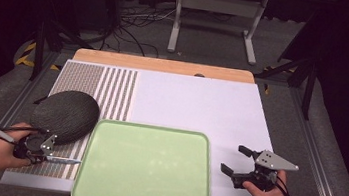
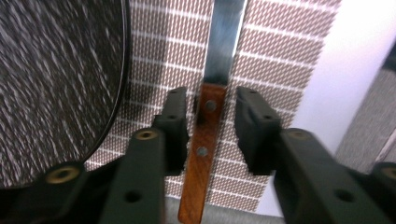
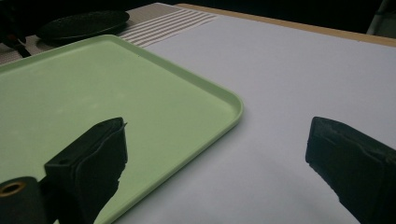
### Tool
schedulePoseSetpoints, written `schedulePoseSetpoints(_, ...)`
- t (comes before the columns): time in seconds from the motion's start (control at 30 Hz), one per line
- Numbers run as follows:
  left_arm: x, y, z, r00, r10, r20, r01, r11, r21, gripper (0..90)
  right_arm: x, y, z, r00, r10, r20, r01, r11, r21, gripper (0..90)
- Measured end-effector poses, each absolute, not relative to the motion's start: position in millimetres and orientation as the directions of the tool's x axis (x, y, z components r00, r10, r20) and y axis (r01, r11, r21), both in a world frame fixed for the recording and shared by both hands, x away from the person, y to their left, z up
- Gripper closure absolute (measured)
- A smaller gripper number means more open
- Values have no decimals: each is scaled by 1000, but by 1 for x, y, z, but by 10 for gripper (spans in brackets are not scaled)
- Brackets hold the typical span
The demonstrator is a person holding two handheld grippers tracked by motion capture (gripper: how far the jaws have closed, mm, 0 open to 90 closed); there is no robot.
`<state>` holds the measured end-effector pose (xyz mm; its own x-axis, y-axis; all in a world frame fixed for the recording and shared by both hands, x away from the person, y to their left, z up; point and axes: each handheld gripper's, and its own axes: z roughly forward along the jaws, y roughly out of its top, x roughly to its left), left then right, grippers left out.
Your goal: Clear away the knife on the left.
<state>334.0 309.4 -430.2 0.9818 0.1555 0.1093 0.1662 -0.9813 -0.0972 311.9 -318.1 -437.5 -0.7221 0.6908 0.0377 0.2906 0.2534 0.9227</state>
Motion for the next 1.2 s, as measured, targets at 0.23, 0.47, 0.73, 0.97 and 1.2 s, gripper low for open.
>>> schedulePoseSetpoints(0.23, 335, 309, -434, 988, 116, 99, 127, -984, -121, 755, 312, -318, -438, -723, 690, 38, 292, 255, 922, 66)
schedulePoseSetpoints(0.47, 334, 309, -433, 990, 99, 99, 112, -985, -132, 772, 312, -318, -438, -723, 689, 46, 297, 250, 922, 66)
schedulePoseSetpoints(0.73, 329, 313, -422, 983, 133, 129, 154, -974, -167, 776, 312, -318, -438, -722, 690, 44, 299, 253, 920, 68)
schedulePoseSetpoints(0.97, 326, 315, -404, 959, 256, 123, 268, -959, -96, 776, 312, -319, -438, -720, 693, 45, 302, 254, 919, 69)
schedulePoseSetpoints(1.2, 326, 309, -388, 934, 345, 92, 351, -935, -53, 777, 312, -320, -438, -714, 698, 48, 308, 252, 917, 69)
